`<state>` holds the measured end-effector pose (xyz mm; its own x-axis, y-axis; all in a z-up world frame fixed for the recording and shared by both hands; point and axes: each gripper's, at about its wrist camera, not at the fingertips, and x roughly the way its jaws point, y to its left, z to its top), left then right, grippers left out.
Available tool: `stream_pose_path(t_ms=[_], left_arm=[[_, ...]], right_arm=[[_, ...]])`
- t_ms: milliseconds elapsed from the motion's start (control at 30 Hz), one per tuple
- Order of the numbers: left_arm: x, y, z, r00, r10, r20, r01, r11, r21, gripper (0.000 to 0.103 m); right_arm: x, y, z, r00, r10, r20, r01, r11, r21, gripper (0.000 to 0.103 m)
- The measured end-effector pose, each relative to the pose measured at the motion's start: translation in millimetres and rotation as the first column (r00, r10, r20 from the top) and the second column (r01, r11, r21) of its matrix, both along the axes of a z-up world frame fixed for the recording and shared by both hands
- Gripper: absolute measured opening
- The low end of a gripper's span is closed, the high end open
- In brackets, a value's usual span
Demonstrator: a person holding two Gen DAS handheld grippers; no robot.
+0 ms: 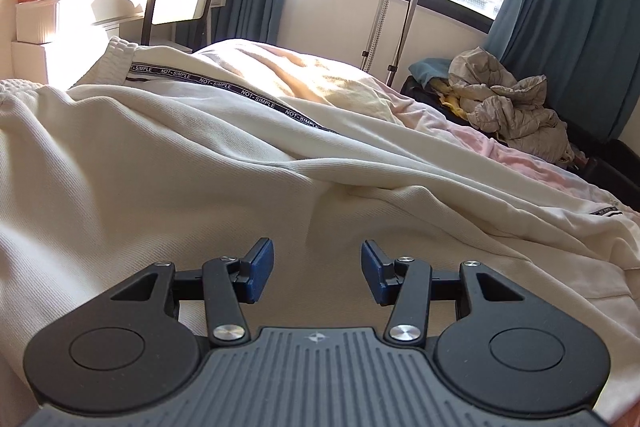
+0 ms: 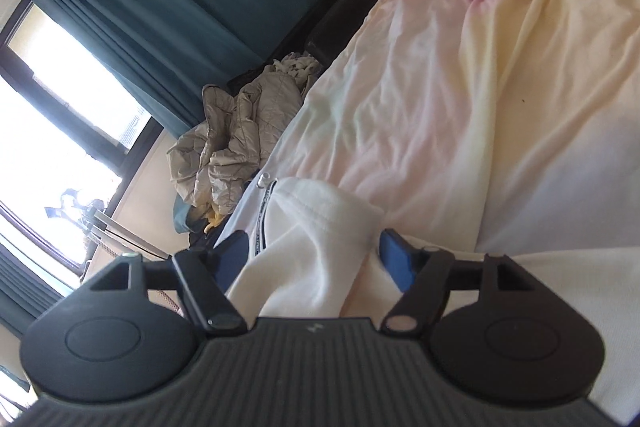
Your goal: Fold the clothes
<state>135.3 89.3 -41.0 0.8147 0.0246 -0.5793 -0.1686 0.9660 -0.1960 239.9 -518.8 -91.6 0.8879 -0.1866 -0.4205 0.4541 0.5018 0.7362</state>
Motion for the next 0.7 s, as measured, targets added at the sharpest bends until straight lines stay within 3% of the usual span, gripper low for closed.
stream_pose_path(t_ms=[67,133,167,200,300,367,600,700], left_arm=[[3,-1,-2,1.0,0.006,-0.005,-0.006,1.0,0.01,0.053],[5,-3,-4,1.0,0.006,-0.011,-0.006,1.0,0.019,0.053],[7,-5,-5,1.0,0.004,-0.014,-0.004,1.0,0.023,0.053],[8,-6,-6,1.0,0.002,-0.017,-0.001,1.0,0.028,0.053],[10,-9,-9,1.0,-0.005,-0.019,0.006,0.999,0.045,0.053],[11,-12,-9,1.0,-0.007,-0.019,0.009,0.998,0.064,0.053],[13,-13,-13,0.999,-0.007,-0.031,0.01,0.996,0.087,0.053],[15,-13,-14,0.999,-0.004,-0.04,0.008,0.996,0.089,0.053]], right_arm=[[18,-6,-5,0.998,0.016,-0.057,-0.016,1.0,0.002,0.076],[36,-11,-5,0.993,0.027,-0.114,-0.031,0.999,-0.031,0.068],[44,-11,1,0.989,0.021,-0.144,-0.037,0.994,-0.103,0.031],[49,-11,9,0.988,0.015,-0.154,-0.041,0.986,-0.163,0.009],[57,-9,33,0.993,0.003,-0.121,-0.039,0.954,-0.296,0.007],[60,-9,38,0.993,-0.02,-0.113,-0.019,0.942,-0.336,0.007],[62,-21,-34,0.957,-0.058,-0.285,-0.019,0.965,-0.261,0.011],[57,-23,-34,0.954,-0.041,-0.295,-0.028,0.974,-0.225,0.021]])
